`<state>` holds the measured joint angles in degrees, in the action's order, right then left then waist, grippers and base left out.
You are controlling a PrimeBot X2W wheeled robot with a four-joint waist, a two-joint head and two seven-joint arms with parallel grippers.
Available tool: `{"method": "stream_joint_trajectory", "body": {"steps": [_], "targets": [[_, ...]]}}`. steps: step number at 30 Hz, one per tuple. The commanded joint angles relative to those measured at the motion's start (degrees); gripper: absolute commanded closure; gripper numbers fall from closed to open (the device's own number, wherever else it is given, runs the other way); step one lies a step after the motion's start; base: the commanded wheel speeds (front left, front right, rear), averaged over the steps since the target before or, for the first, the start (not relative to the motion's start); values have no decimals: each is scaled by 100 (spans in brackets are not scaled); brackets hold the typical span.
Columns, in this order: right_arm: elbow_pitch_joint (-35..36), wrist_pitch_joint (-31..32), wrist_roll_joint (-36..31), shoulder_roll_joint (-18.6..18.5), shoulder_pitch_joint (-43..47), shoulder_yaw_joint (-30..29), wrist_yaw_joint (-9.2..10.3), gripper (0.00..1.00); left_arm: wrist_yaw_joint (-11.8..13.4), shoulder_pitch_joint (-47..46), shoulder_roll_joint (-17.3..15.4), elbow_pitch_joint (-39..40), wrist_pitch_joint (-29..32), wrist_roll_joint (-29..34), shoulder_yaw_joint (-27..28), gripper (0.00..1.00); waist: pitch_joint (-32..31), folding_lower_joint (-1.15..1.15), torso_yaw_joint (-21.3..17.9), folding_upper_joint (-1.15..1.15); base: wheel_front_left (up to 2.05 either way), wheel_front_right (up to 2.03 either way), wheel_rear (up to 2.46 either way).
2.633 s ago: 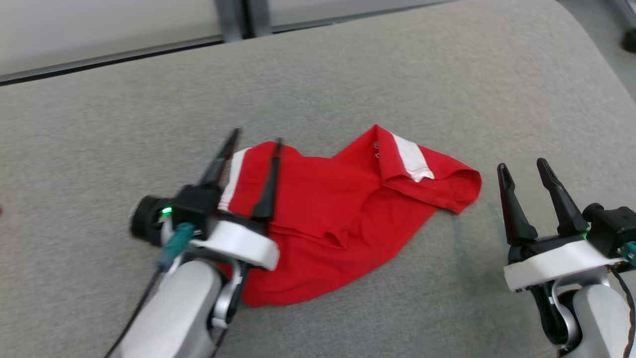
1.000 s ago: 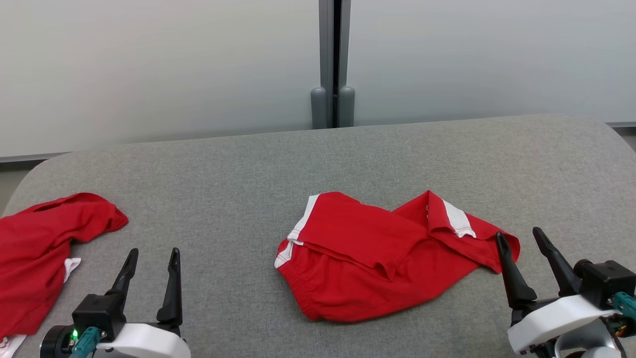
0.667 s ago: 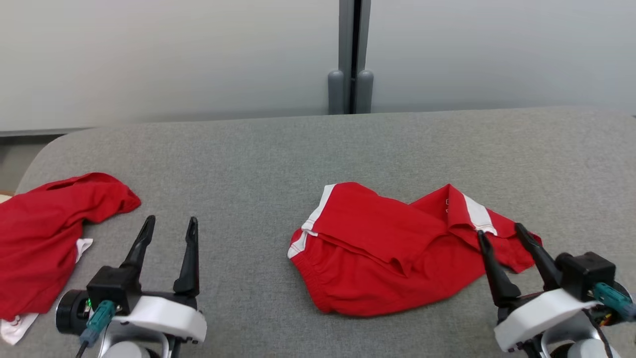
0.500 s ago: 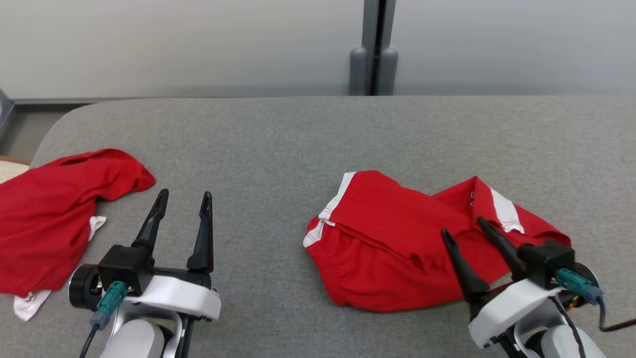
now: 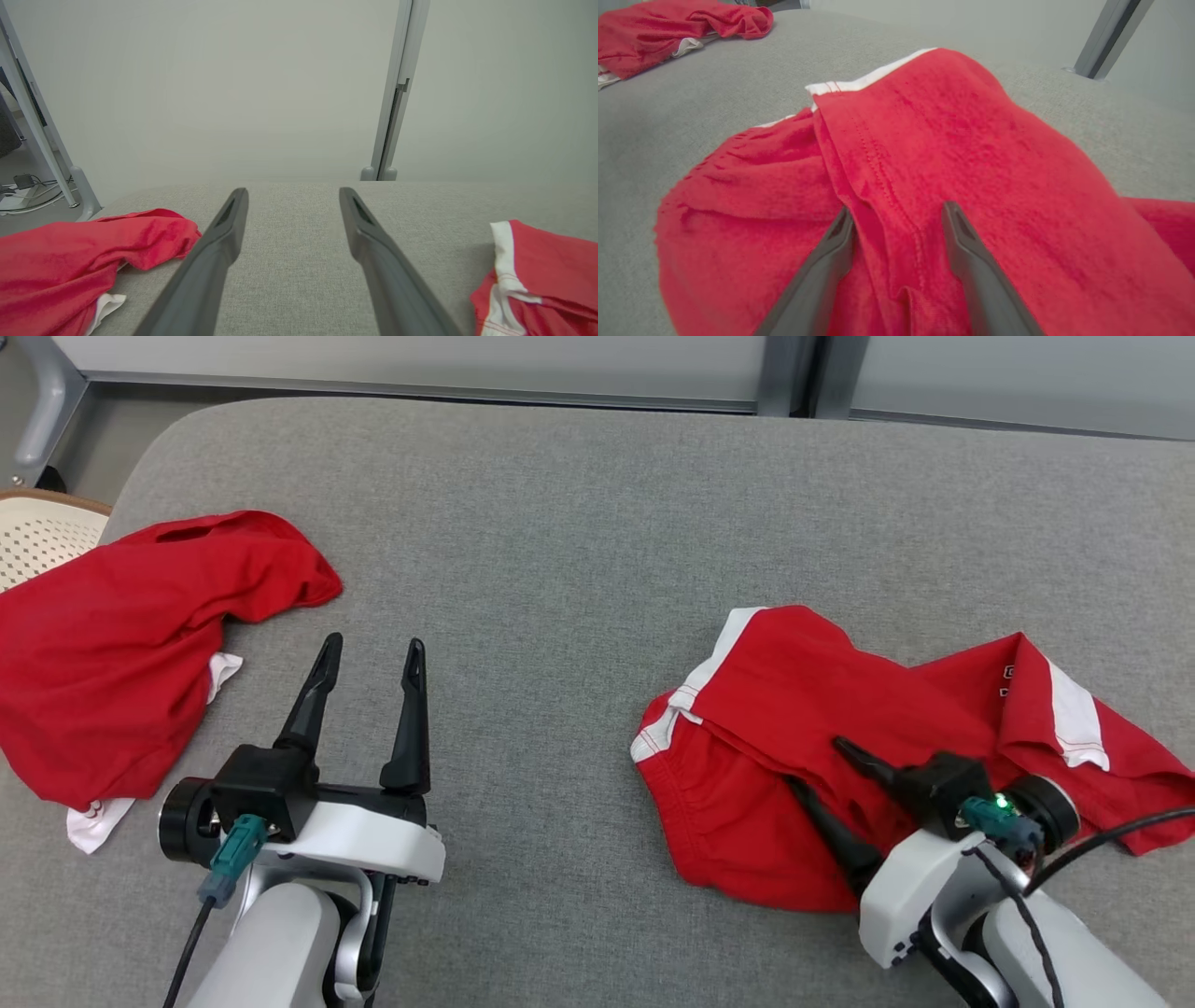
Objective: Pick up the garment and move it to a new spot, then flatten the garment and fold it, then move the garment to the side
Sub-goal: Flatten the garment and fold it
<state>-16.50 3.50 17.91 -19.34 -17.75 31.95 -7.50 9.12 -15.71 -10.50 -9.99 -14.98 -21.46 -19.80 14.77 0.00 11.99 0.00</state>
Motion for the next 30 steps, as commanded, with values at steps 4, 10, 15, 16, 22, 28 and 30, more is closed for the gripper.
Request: {"method": "stream_joint_trajectory", "body": {"steps": [4, 10, 15, 16, 22, 28, 30], "targets": [[-40, -142, 176, 21, -125, -213, 2, 99, -55, -94, 29, 19, -25, 112, 125, 0, 11, 0, -108, 0, 0, 0, 0], [-12, -335, 291, 150, -162, -718, 2, 100, -142, -121, 78, 17, -25, 255, 250, 0, 16, 0, -316, 0, 0, 0, 0], [-119, -522, 440, 313, -33, -1534, 2, 100, -182, -110, 74, -11, -18, 338, 340, 0, 1, 0, -556, 0, 0, 0, 0], [-160, -548, 467, 337, 20, -1724, 2, 100, -185, -105, 73, -16, -19, 346, 358, 0, -3, 0, -601, 0, 0, 0, 0], [-399, -656, 842, 621, 335, -2680, 1, 100, -207, -87, 69, -59, -18, 417, 414, 0, 13, 0, -812, 0, 0, 0, 0], [-585, -777, 1199, 822, 484, -3022, 0, 0, -200, -57, 65, -82, -19, 446, 478, 0, 42, 0, -951, 0, 0, 0, 0], [-555, -893, 1253, 833, 469, -3063, 1, 0, -182, -12, 50, -86, -19, 437, 505, 0, 27, 0, -1004, 0, 0, 0, 0]]}}
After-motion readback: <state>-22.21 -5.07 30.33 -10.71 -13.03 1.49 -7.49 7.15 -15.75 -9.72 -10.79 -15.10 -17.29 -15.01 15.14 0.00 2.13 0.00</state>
